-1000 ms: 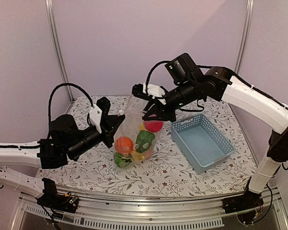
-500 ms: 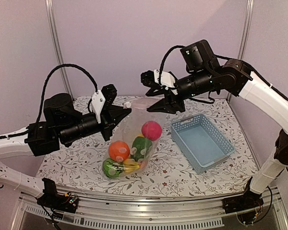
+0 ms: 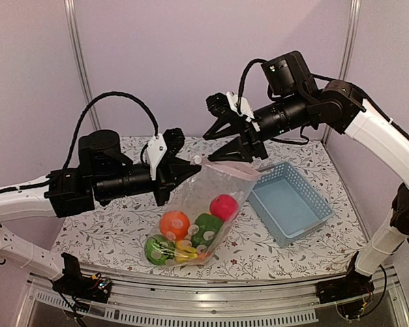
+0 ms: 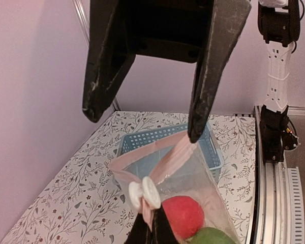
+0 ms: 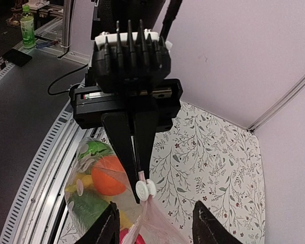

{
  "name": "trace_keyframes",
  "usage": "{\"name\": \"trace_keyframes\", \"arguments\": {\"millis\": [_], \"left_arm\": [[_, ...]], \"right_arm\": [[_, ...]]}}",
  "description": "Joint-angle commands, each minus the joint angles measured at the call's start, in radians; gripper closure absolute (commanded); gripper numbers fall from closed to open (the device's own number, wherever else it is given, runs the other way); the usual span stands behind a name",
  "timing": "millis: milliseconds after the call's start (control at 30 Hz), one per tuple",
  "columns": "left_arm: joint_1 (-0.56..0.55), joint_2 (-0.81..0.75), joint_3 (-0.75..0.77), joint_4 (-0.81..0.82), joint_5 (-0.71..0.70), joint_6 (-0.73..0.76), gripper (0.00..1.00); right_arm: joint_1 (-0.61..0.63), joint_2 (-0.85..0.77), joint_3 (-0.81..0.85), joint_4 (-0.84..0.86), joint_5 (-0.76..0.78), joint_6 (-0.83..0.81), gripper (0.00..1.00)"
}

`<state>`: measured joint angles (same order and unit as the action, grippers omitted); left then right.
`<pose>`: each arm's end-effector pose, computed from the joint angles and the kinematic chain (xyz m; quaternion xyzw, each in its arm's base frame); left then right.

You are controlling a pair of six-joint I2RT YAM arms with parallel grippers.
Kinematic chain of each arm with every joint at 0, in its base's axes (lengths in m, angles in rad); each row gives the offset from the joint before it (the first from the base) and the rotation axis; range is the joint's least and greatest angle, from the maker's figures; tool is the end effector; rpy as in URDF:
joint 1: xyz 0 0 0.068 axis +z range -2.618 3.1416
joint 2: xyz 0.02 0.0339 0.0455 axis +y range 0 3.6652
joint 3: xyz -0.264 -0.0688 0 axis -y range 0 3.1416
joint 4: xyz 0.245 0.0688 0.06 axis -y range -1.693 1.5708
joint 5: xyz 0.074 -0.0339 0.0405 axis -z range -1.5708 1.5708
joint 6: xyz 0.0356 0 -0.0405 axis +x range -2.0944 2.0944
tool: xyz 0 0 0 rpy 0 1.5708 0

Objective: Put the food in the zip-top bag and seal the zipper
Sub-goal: Pass from the right arm to the left, then pass from the left arm to the right

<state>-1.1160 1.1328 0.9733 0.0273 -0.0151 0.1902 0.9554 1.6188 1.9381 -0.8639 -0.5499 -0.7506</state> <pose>0.1182 -0.2406 0.3585 0.4532 0.6005 -0.2891 0.5920 0.1786 0.2849 0.4570 -0.7193 0.4511 0.2836 0.4458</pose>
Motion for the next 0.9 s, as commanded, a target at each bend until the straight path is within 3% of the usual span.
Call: {"name": "trace_keyframes", "arguments": {"millis": [0, 233, 867], "left_arm": [[0.008, 0.013, 0.032, -0.012, 0.042, -0.009, 1.0], [0.002, 0.024, 0.07, -0.083, 0.047, 0.0, 0.99], [-0.017, 0.025, 0.087, -0.152, -0.029, 0.019, 0.99]], "right_arm": [[0.0, 0.02, 0.01, -0.049, -0.084, 0.033, 0.52], [0.0, 0.071, 0.039, -0.065, -0.105, 0.071, 0.53], [0.0, 0.129, 0.077, -0.098, -0.105, 0.119, 0.8]]}}
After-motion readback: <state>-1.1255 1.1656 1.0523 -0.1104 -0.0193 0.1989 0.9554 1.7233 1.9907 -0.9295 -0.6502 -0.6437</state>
